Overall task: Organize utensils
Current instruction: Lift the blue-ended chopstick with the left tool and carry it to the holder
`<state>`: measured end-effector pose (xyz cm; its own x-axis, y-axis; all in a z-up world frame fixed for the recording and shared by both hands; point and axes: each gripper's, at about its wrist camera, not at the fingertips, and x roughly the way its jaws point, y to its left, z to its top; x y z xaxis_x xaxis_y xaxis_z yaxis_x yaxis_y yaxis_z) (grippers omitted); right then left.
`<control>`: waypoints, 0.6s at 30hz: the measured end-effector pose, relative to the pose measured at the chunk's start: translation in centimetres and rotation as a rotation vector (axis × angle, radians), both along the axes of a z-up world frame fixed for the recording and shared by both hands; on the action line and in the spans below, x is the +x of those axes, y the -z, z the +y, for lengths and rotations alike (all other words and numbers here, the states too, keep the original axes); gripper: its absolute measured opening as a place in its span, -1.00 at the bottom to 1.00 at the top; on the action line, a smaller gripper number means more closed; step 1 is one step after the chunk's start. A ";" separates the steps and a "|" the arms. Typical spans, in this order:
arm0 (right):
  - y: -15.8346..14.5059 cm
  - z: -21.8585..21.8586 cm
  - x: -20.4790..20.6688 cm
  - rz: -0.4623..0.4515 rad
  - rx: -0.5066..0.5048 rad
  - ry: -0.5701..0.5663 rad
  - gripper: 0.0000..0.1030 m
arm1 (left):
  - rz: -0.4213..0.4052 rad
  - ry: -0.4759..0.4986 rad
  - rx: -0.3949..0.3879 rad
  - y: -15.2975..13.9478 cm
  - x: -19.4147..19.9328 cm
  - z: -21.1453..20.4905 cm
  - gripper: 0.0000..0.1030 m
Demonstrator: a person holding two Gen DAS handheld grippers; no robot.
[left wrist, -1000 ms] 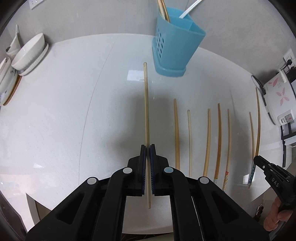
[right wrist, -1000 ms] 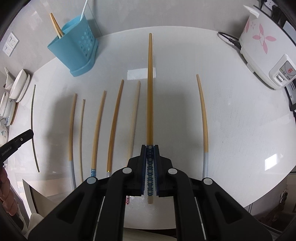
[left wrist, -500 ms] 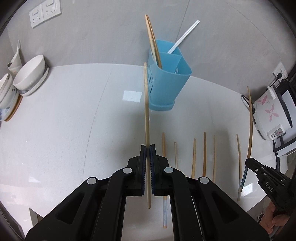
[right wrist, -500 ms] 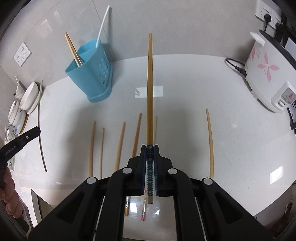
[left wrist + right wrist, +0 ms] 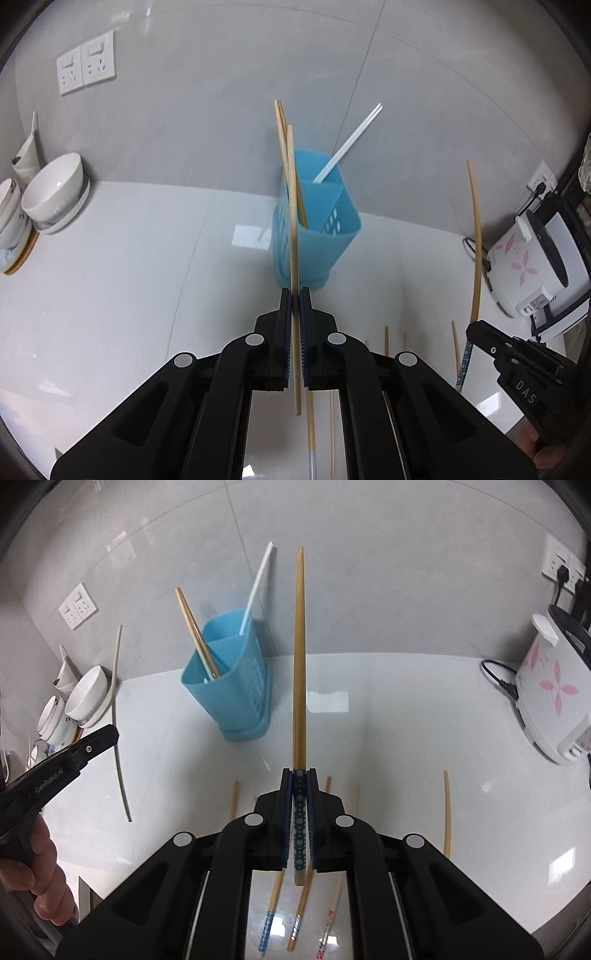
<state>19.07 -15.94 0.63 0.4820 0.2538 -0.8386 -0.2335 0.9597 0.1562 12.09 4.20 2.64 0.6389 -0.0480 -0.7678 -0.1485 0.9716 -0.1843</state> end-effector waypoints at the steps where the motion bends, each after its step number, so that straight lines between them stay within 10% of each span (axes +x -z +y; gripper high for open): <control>1: -0.2 0.3 0.2 -0.007 0.006 -0.004 -0.87 | -0.014 0.001 0.003 -0.3 0.2 0.0 -0.93; 18: -3.5 4.2 5.7 -0.145 0.093 -0.058 -0.87 | -0.254 0.010 -0.007 -1.7 6.3 0.3 -0.93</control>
